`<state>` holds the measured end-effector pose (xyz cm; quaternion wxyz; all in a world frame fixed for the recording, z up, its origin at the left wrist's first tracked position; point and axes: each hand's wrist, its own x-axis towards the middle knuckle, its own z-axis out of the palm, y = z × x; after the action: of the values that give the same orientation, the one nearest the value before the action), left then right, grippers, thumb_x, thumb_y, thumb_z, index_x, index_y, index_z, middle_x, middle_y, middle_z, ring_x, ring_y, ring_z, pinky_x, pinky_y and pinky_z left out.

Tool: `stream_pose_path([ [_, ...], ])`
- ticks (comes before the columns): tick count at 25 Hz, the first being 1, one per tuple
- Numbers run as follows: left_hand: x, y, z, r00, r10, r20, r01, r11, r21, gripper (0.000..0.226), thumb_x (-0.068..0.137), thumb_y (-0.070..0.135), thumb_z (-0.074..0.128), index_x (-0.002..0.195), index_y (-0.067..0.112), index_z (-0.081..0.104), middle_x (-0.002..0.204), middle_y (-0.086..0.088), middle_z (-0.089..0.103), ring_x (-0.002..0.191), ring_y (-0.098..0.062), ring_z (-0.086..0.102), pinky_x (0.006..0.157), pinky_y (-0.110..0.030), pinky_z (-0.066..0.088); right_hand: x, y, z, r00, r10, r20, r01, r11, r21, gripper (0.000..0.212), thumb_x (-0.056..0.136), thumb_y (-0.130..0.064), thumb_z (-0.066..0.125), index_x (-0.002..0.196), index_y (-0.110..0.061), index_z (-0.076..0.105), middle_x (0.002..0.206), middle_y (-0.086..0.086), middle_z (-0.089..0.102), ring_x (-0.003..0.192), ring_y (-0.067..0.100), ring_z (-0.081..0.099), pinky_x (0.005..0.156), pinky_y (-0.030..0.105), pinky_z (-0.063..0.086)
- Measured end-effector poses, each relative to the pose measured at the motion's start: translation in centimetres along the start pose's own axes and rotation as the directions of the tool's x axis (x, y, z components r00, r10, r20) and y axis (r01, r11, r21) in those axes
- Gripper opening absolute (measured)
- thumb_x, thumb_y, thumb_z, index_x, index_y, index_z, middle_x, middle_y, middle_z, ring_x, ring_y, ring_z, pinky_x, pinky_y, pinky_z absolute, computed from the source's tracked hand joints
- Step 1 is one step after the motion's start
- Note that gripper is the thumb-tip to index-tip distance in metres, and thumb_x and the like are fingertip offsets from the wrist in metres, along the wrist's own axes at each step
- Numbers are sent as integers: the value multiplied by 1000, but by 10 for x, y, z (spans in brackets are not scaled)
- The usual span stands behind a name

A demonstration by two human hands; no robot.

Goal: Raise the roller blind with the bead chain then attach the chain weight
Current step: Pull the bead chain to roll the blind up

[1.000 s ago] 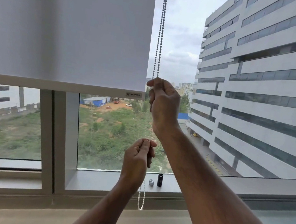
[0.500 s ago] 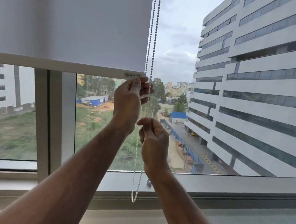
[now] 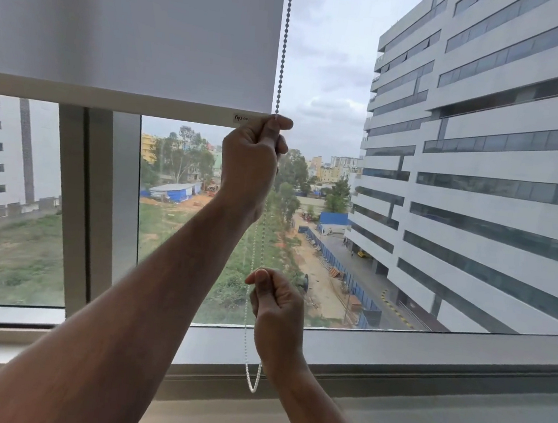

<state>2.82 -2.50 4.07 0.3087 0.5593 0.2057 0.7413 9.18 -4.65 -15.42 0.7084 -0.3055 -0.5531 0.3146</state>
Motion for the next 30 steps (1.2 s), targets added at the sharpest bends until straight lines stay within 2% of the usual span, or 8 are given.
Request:
stream_pose_path([
  [4,-9,-12,-4,1000,17,1,-17,1000,20,33,106,5,50,85,18,72,63,4,53,49,-5,38,48,-22,31,-5,9,-3,1000,9,2,-9,995,-97,28,107,-17,51,91,-18,74,56,-6,54,52,8,47,49,27,39],
  [7,-18,-22,-9,1000,22,6,-22,999,39,36,106,8,51,82,23,72,62,7,54,49,-3,40,48,-19,32,1,3,-5,999,15,-48,-23,983,-183,38,99,-51,49,115,-26,74,103,-6,75,98,6,70,83,36,60],
  [10,-37,-42,-14,1000,-6,19,5,998,57,36,106,8,51,82,24,72,62,8,54,49,-2,41,48,-16,34,22,-13,-3,994,-16,-110,0,989,-146,58,97,-60,42,131,-19,66,129,0,68,123,12,63,105,38,51],
  [15,-70,-78,-27,998,-67,-1,67,997,50,35,106,8,51,81,22,72,60,8,52,51,-3,41,51,-21,34,74,-59,7,982,-96,-162,97,995,-8,33,110,-28,43,120,-10,68,109,7,74,108,19,70,90,37,57],
  [20,-90,-99,-32,992,-130,-1,130,991,33,31,107,5,49,86,10,70,59,8,48,49,-3,36,49,-20,30,116,-107,26,980,-178,-85,179,984,-2,34,109,-23,44,132,-7,63,109,5,76,106,19,73,89,33,55],
  [23,-101,-104,-33,991,-134,15,133,989,63,32,108,5,48,86,13,70,63,0,49,51,-5,37,49,-20,30,134,-131,40,984,-171,-50,175,982,76,30,108,-20,48,128,-5,64,96,5,75,83,14,75,71,28,59],
  [26,-110,-110,-38,989,-142,44,139,989,53,33,108,6,48,86,16,70,64,2,50,53,-6,37,49,-21,30,144,-138,45,982,-150,-114,160,983,86,21,105,-16,54,113,-7,72,70,2,64,51,9,56,46,22,45],
  [30,-117,-119,-45,976,-208,64,210,978,-17,37,108,7,49,84,20,73,62,5,51,51,-5,38,49,-17,32,138,-126,45,978,-161,-130,167,985,40,23,104,-9,54,95,-5,75,57,-3,47,43,4,35,40,19,29],
])
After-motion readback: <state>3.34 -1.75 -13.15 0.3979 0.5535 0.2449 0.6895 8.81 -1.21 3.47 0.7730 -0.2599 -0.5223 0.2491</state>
